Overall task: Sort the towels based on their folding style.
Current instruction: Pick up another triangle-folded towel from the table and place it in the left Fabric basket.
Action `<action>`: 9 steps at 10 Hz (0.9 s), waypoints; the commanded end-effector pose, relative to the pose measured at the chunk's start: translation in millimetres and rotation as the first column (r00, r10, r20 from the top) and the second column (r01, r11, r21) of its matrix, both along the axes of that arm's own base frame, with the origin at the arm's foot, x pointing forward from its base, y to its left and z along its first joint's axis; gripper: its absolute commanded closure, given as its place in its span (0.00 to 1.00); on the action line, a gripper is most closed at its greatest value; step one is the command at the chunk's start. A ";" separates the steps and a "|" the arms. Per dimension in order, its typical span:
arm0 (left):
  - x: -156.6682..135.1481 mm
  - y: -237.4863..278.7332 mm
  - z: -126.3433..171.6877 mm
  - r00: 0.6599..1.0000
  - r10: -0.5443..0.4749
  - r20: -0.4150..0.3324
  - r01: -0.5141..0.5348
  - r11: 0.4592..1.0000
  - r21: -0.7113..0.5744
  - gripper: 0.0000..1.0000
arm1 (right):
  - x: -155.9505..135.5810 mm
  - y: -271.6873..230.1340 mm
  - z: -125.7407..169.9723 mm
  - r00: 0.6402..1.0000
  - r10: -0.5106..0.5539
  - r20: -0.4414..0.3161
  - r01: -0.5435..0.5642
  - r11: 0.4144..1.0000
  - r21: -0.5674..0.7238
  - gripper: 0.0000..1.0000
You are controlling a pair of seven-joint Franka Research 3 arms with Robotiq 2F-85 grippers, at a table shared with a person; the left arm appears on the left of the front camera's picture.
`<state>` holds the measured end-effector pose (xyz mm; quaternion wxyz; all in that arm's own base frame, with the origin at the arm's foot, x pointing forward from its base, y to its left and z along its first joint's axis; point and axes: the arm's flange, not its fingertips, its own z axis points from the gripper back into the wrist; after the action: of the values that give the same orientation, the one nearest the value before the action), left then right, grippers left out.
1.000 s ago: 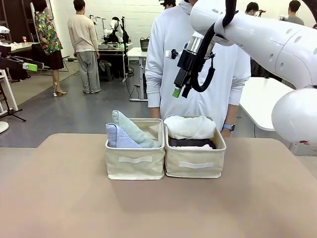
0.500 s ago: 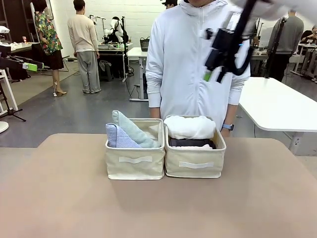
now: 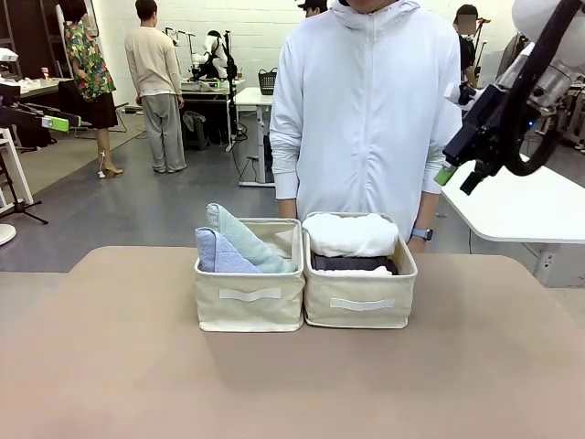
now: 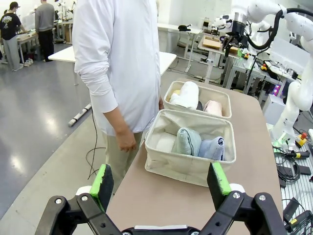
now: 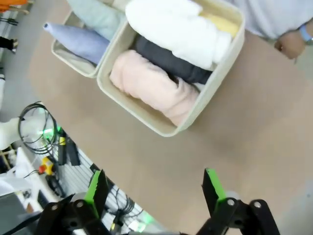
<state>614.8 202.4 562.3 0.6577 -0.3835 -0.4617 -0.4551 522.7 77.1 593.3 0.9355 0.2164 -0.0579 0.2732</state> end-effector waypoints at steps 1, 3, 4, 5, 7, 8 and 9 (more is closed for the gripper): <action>-0.1 -1.4 1.1 1.000 0.007 0.007 -0.007 1.000 -0.015 0.00 | 24.3 15.8 20.6 0.999 0.027 -0.026 -0.027 0.999 -0.034 0.00; -0.1 -1.4 1.1 1.000 0.007 0.007 -0.007 1.000 -0.015 0.00 | 24.3 15.8 20.6 0.999 0.027 -0.026 -0.027 0.999 -0.034 0.00; -0.1 -1.4 1.1 1.000 0.007 0.007 -0.007 1.000 -0.015 0.00 | 13.9 19.2 15.6 1.000 0.031 -0.003 -0.031 0.999 -0.012 0.00; -0.1 -1.4 1.1 1.000 0.007 0.007 -0.007 1.000 -0.015 0.00 | 14.5 7.7 29.2 0.982 0.160 0.102 -0.154 0.986 -0.066 0.00; -0.1 -1.4 1.1 1.000 0.007 0.007 -0.007 1.000 -0.015 0.00 | -14.9 -34.2 51.2 0.810 0.528 0.257 -0.423 0.828 -0.369 0.00; -0.1 -1.4 1.1 1.000 0.007 0.007 -0.007 1.000 -0.015 0.00 | -30.8 -59.1 57.6 0.711 0.642 0.288 -0.501 0.749 -0.434 0.00; -0.1 -1.4 1.1 1.000 0.007 0.007 -0.007 1.000 -0.015 0.00 | -40.9 -85.1 62.7 0.634 0.685 0.359 -0.541 0.724 -0.427 0.00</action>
<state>614.8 202.7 562.2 0.6579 -0.3835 -0.4617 -0.4549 498.8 15.9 670.9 0.8256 0.0276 -0.0898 0.5564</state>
